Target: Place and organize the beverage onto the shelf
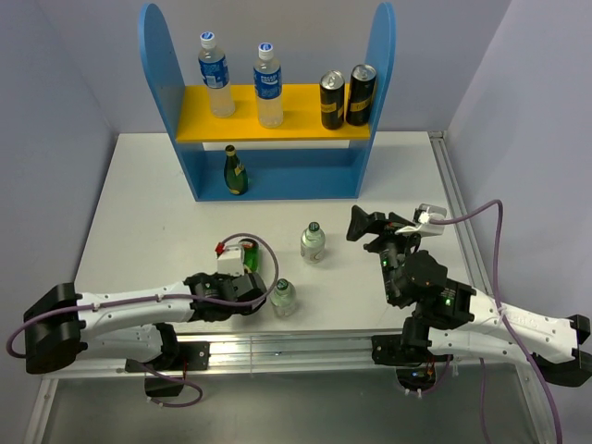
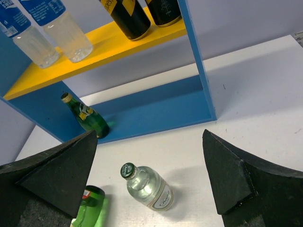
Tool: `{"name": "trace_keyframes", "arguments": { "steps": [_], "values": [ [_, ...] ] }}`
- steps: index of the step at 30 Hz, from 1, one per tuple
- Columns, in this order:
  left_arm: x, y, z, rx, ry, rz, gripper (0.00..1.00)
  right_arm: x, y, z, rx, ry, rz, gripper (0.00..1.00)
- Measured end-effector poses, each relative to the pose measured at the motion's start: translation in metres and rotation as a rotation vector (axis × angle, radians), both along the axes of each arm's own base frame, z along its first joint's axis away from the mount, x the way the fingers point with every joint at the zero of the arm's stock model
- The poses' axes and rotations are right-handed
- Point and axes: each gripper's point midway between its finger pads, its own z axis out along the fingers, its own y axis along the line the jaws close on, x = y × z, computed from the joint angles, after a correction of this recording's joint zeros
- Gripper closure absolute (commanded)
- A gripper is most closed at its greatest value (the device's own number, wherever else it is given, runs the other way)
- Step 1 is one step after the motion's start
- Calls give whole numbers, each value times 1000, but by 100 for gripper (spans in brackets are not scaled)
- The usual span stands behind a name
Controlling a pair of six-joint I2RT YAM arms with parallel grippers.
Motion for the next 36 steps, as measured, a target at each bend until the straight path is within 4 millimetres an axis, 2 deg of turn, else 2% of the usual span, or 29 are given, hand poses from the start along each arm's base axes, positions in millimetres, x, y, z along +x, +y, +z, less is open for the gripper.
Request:
{"name": "trace_keyframes", "arguments": {
  "steps": [2,7,11,18,26,29,31,34,36],
  "values": [
    [3,-4,18,4,-18,-3,100,0,1,0,-5,1,0,2],
    [18,-25,81,-59,-104,-1,100,1,0,0,-5,-2,-6,2],
    [22,-30,111,-72,-133,-11,100,1,-1,1,0,-3,-11,2],
    [21,-19,116,28,-124,-33,100,0,-3,2,7,-6,-14,2],
    [23,-20,126,111,-110,-69,99,0,-3,-2,1,-3,-14,2],
    [28,-23,136,117,-116,-80,96,0,-3,-2,0,-3,-14,2],
    [34,-25,141,116,-120,-84,90,0,-3,-2,2,-4,-14,2],
    [42,-23,141,122,-110,-87,83,0,-4,-2,6,-5,-14,2],
    [48,-19,138,135,-88,-92,82,0,-4,-2,5,-4,-14,2]
  ]
}}
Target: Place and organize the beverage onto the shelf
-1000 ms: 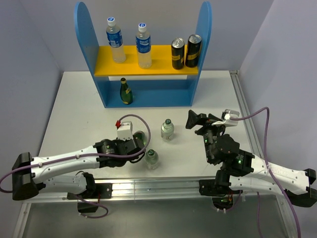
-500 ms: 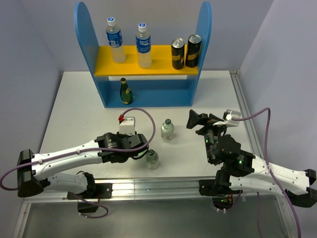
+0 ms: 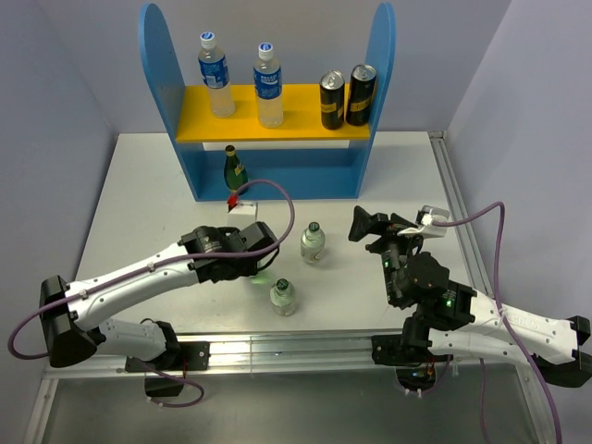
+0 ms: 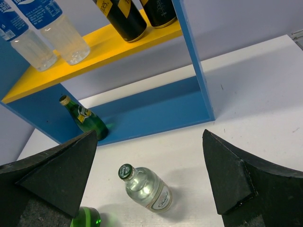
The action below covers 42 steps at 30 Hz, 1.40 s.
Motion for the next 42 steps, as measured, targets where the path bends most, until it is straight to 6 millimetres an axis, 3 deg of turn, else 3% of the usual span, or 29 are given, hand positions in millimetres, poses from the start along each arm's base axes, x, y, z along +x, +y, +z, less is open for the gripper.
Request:
{"name": "trace_keyframes", "arguments": {
  "steps": [7,11,13,20,30,36,42],
  "values": [
    [16,9,-14,61,77,-29,75,0,0,0,5,0,0,2],
    [28,9,-14,63,85,-45,66,0,0,0,5,0,0,2],
    [33,10,-13,59,81,-47,57,0,0,0,5,0,0,2],
    [52,11,-20,52,77,-50,43,0,0,-5,-5,4,0,2],
    [66,20,-27,68,59,-17,34,0,0,-5,-5,3,-1,2],
    [63,46,-12,10,-106,100,34,0,0,-6,-5,3,-1,2],
    [50,65,4,-226,-382,213,38,1,2,-10,-18,8,-1,2]
  ]
}}
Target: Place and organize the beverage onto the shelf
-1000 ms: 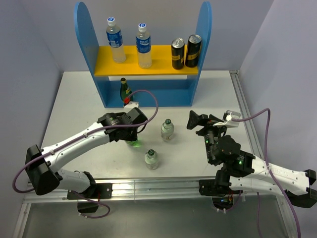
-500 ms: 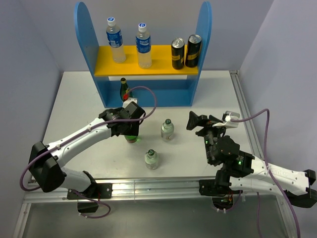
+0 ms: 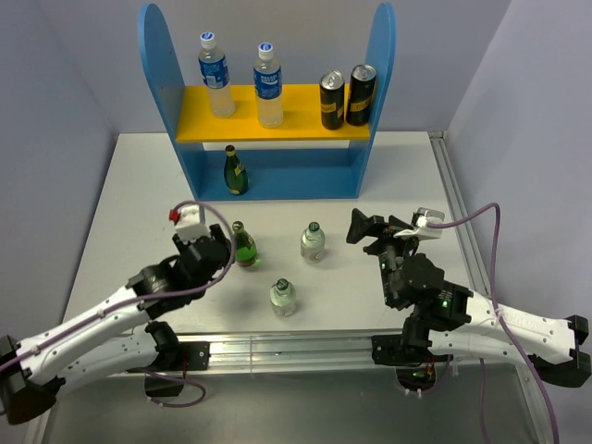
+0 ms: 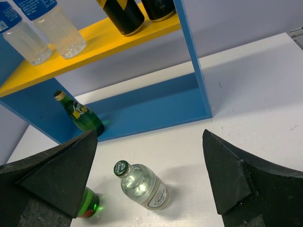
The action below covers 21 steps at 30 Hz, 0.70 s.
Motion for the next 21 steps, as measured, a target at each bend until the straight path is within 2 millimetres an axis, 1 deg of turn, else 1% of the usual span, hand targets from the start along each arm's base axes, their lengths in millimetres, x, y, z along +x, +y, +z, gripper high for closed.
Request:
{"name": "trace_keyframes", "arguments": {
  "steps": [2,4,6,8,10,15,18,21],
  "values": [
    [-3,5,-9,-50,-61,15,40,0,0,0,-2,1,0,2],
    [-1,4,-18,-84,-104,22,41,0,1,0,-1,1,0,2],
    [2,1,-25,-99,-139,20,41,0,1,0,0,0,0,2],
    [5,-3,-27,-101,-164,9,43,1,2,-1,-2,1,0,2],
    [10,-11,-21,-112,-202,-7,43,1,2,-1,-5,2,0,1],
    [17,-25,3,-143,-292,-44,44,1,3,-1,-1,0,-1,2],
    [18,-27,9,-134,-315,-59,45,1,3,-1,-2,1,-2,1],
    [18,-30,11,-116,-322,-86,45,2,3,-2,-1,0,-2,1]
  ]
}}
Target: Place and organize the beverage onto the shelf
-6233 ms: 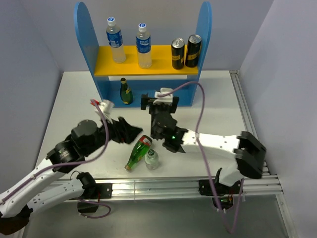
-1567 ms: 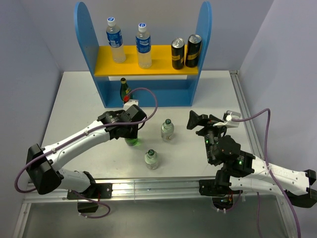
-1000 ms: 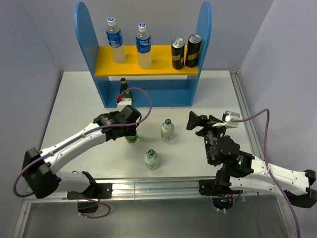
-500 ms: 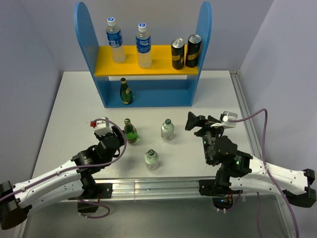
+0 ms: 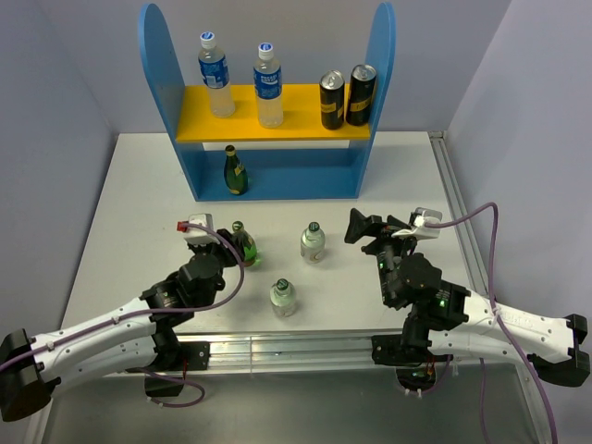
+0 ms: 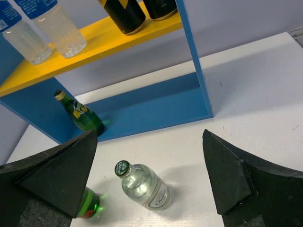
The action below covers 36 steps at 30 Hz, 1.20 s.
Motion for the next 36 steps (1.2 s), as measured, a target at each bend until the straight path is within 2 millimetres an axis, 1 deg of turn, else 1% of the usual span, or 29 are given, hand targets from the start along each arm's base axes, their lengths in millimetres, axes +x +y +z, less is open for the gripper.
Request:
{"name": "trace_keyframes", "arguments": {
  "steps": [3,6,11,13,16,17,23,31,34,36],
  "values": [
    [0,-5,-1,24,-4,-27,44,0,0,0,-2,1,-2,1],
    [2,-11,-6,66,2,-53,42,1,0,-1,-4,2,-3,1],
    [4,-18,-12,124,11,-80,41,1,0,-1,-4,2,-5,1],
    [7,-21,-11,141,8,-82,43,1,0,-1,-4,1,-5,2],
    [12,-25,-13,173,9,-78,49,1,0,-1,-3,1,-5,2],
    [14,-25,-14,186,11,-71,51,1,0,-1,-3,1,-5,2],
    [26,-26,-26,240,28,-37,51,0,-2,1,6,-2,-6,2],
    [46,-17,-33,229,32,16,49,0,-3,2,11,-4,-8,2],
    [50,-19,-36,238,32,12,52,0,-3,2,11,-4,-8,1],
    [53,-19,-39,243,33,15,56,0,-3,2,11,-4,-7,2]
  ]
}}
